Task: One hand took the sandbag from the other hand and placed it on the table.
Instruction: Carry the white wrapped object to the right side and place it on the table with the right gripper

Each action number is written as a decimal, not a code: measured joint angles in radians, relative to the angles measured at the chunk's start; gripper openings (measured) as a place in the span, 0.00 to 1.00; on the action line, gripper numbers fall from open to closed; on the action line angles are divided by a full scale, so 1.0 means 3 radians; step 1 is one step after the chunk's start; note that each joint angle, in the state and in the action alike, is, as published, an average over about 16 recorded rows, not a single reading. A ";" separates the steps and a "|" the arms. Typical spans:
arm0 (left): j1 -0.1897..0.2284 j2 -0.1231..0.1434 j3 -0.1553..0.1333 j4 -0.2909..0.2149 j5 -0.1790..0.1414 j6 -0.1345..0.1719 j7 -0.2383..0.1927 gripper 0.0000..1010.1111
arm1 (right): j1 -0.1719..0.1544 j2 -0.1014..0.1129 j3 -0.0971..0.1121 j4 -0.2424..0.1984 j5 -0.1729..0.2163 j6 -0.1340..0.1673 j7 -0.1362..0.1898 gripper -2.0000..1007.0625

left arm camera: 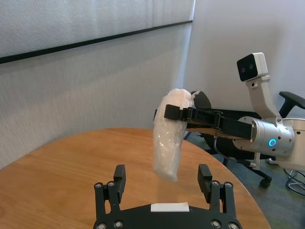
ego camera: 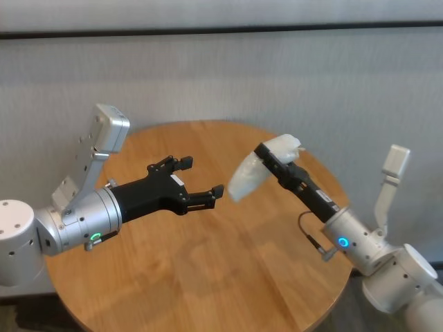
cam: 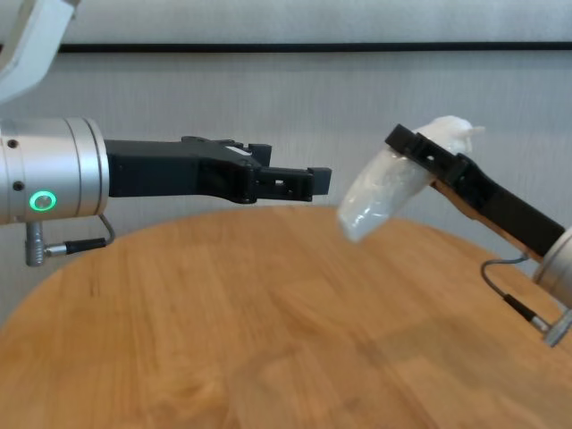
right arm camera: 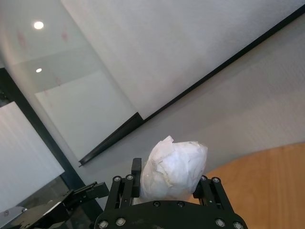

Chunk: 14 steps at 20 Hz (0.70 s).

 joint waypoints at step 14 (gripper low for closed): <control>0.0000 0.0000 0.0000 0.0000 0.0000 0.0000 0.0000 0.99 | -0.0341 0.0302 0.0137 -0.0472 -0.0021 -0.0007 -0.0282 0.57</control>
